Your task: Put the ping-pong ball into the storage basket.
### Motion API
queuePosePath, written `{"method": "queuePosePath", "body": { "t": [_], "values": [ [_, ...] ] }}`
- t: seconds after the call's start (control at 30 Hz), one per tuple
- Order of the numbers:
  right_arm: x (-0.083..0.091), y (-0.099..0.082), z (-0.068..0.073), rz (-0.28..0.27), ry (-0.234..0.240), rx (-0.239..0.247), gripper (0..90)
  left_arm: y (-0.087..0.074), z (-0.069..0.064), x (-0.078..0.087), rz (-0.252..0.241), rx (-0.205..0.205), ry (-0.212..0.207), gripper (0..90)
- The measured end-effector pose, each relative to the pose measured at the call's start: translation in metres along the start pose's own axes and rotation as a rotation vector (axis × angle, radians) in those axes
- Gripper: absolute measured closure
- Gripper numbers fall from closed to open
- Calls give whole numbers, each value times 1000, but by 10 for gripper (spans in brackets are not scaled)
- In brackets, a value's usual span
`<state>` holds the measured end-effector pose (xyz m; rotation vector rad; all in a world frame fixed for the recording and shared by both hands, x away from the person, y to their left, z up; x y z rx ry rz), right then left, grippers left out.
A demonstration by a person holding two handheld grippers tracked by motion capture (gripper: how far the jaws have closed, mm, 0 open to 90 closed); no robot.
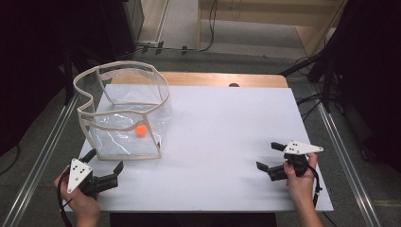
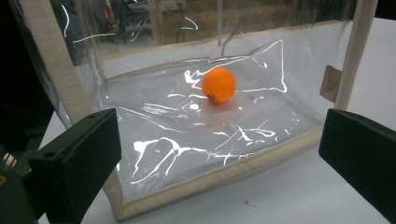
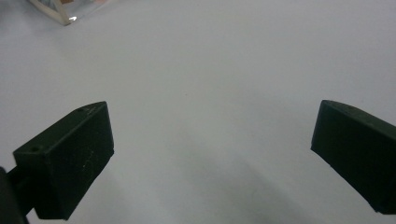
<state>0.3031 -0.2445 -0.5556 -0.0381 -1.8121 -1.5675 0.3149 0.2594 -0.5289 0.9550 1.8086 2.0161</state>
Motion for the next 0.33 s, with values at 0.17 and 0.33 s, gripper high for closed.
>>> {"method": "queuePosePath", "body": {
  "t": [0.17, 0.33],
  "values": [
    [6, -8, -4, -27, -26, -22, 0, 0, 0, 0, 0, 1, -3, 0],
    [12, -6, -6, -45, -31, -42, 0, 1, 1, 1, -9, 10, -6, 0]
  ]
}}
Point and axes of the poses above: each handheld gripper's, and its own axes: x roughly backward along the jaws, y roughly out of its top, z roughly to its left, the point moved 10 cm from there along -x, roughly forward along the jaws, and after that the axes turned 14 degrees about -y, right-handed, at the moved point
